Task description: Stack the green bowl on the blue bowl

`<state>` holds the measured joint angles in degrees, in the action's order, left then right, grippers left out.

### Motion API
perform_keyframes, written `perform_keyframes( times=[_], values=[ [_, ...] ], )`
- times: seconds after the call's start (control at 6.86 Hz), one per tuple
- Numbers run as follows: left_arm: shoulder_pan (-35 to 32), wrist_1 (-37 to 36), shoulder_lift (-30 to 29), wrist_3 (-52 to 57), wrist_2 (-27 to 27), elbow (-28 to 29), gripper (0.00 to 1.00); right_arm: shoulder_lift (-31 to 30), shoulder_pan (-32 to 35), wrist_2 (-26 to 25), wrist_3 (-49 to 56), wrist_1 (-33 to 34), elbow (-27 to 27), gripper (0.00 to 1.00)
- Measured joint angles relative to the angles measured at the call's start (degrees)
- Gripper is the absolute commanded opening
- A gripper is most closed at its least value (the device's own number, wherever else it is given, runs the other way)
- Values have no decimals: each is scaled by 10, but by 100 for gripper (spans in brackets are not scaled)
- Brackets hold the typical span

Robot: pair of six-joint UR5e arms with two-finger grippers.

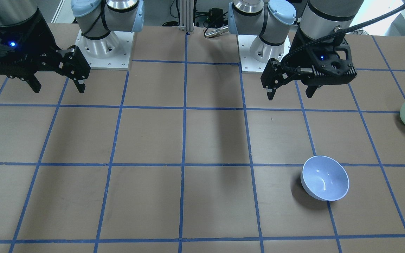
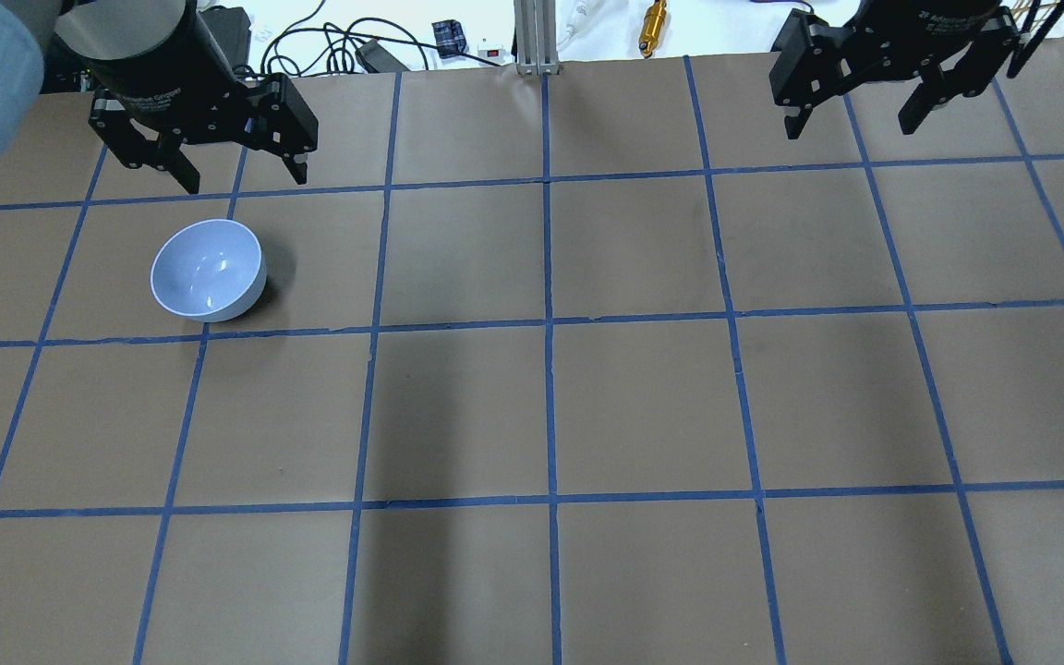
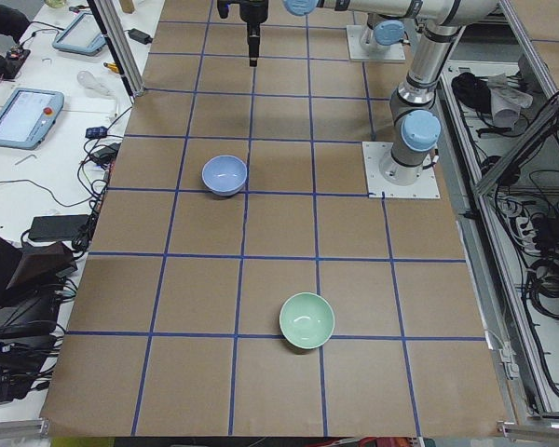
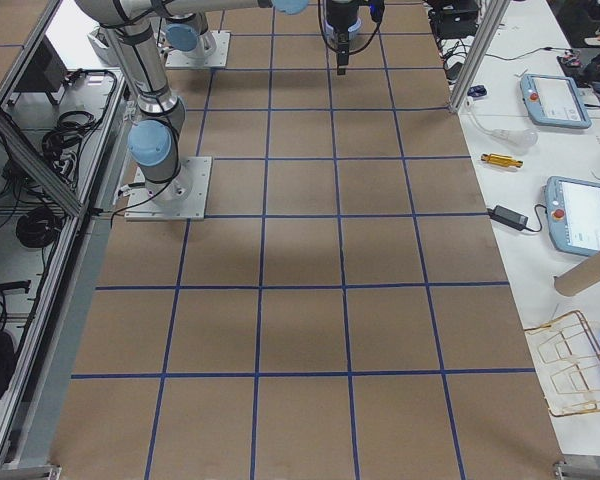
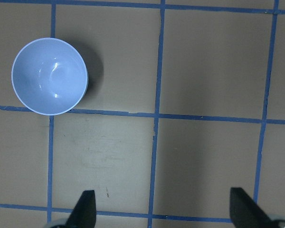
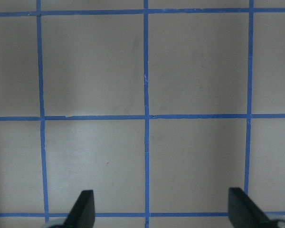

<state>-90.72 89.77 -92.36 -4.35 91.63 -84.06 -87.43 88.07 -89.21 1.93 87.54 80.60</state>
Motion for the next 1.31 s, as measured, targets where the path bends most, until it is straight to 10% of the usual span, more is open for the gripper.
perform_keyframes(
  times=[1.31],
  values=[
    [5, 7, 13, 50, 3, -8, 100, 0, 0, 0, 0, 0, 0, 100]
  ],
)
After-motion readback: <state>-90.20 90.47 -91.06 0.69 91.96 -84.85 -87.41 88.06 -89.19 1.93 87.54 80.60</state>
